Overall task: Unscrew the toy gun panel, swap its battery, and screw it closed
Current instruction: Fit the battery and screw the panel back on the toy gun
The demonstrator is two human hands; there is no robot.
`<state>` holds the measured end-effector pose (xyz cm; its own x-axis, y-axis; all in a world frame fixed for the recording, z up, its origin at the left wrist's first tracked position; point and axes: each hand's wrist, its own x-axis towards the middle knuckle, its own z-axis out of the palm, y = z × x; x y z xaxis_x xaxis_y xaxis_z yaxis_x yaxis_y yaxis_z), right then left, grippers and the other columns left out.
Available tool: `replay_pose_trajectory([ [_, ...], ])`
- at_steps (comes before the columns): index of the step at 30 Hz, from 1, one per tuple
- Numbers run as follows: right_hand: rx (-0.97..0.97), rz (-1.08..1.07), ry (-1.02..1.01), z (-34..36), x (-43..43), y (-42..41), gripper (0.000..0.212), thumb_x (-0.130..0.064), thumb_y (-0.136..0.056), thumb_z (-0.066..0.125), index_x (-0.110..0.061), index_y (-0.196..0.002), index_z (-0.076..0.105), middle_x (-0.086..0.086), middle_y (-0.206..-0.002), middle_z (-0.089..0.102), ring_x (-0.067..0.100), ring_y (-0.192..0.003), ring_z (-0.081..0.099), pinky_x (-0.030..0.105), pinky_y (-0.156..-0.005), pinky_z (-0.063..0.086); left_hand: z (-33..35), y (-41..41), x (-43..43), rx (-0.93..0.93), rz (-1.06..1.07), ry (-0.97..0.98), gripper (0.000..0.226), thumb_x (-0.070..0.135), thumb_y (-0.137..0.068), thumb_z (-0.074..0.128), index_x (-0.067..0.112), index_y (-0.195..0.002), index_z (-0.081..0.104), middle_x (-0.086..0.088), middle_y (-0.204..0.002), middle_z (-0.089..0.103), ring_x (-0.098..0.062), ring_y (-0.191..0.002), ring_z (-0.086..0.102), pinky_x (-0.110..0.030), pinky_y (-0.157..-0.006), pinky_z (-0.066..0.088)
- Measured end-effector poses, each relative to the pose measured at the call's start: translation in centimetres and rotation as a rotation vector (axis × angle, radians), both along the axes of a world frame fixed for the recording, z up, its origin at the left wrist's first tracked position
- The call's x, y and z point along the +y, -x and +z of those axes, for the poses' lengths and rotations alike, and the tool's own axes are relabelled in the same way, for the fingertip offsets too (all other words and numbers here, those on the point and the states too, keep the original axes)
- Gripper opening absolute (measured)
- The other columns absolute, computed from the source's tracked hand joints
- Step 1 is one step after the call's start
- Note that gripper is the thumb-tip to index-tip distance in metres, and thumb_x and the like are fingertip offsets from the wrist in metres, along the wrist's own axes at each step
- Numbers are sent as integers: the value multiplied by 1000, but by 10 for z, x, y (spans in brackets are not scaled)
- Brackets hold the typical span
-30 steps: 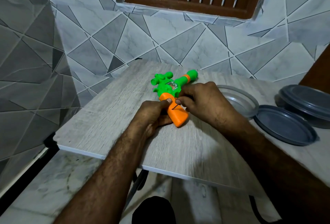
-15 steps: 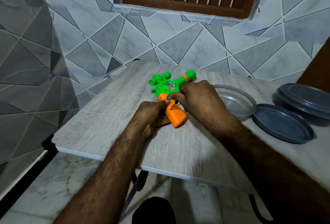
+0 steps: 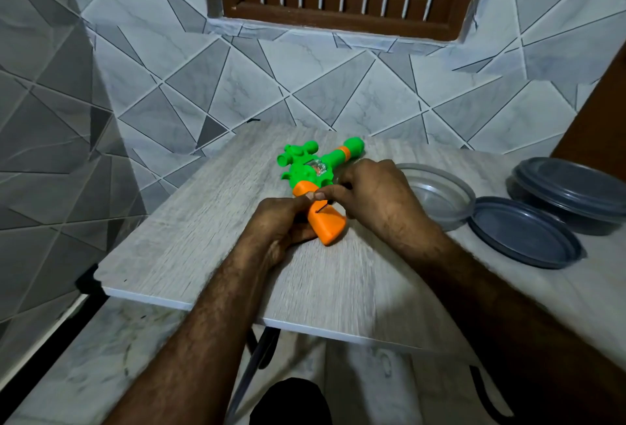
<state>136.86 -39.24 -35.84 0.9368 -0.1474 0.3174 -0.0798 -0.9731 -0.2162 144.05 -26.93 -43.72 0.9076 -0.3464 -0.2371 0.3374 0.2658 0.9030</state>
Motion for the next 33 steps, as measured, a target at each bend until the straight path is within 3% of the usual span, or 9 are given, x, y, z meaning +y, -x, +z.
replay_pose_trajectory([
  [3,-29,42,-227,4,-9,9,33,-49,-79,71,-17,-75,76,5,-67,71,17,-70,67,31,-71,53,-1,-1,0,11,20,9,38,15,-88,71,-9,-115,63,-26,-106,70,-31,-87,73,-41,-67,61],
  [7,-117,33,-514,3,-18,20,14,-28,-86,70,-18,-79,77,-1,-62,71,2,-47,61,13,-48,46,0,-2,-1,21,74,-10,34,11,-86,71,-11,-111,61,-26,-103,69,-31,-81,71,-42,-70,62],
  [10,-163,-4,-565,-1,-27,27,15,-21,-88,64,-19,-79,76,-2,-66,73,7,-54,68,23,-51,52,1,-5,1,27,104,-23,27,9,-87,71,-7,-106,60,-21,-93,67,-26,-74,68,-38,-65,62],
  [13,-177,-54,-480,-9,-38,37,14,-21,-86,63,-20,-84,77,-2,-70,74,16,-65,71,38,-65,60,1,-7,2,30,116,-37,20,10,-89,69,-3,-101,60,-19,-89,66,-24,-73,66,-34,-62,61],
  [16,-184,-126,-326,-21,-50,50,16,-21,-85,63,-18,-83,78,-1,-72,74,16,-71,69,36,-75,56,2,-7,3,42,140,-29,13,10,-92,64,0,-98,60,-17,-87,64,-24,-73,65,-32,-58,60],
  [20,-167,-212,-238,-36,-65,68,15,-20,-87,62,-17,-85,76,-2,-74,73,16,-68,66,30,-69,54,4,-9,4,55,161,-31,8,9,-93,63,3,-90,59,-14,-83,63,-21,-72,63,-30,-54,59],
  [23,-138,-242,-178,-47,-72,78,14,-25,-89,59,-20,-88,72,-2,-76,71,18,-70,65,34,-71,56,6,-11,7,58,141,-45,7,6,-89,67,4,-87,60,-12,-80,63,-20,-72,64,-28,-51,60],
  [28,-54,-277,-93,-56,-76,88,16,-34,-93,52,-23,-92,64,-1,-78,65,20,-73,62,37,-70,56,11,-10,9,94,113,-27,9,-2,-87,66,2,-86,58,-16,-87,66,-24,-78,65,-39,-56,59],
  [33,28,-315,-25,-60,-75,91,23,-39,-97,46,-24,-108,59,3,-89,67,22,-79,62,31,-69,49,14,-7,11,130,94,20,26,-4,-85,66,-2,-109,58,-22,-104,66,-30,-89,67,-47,-60,60],
])
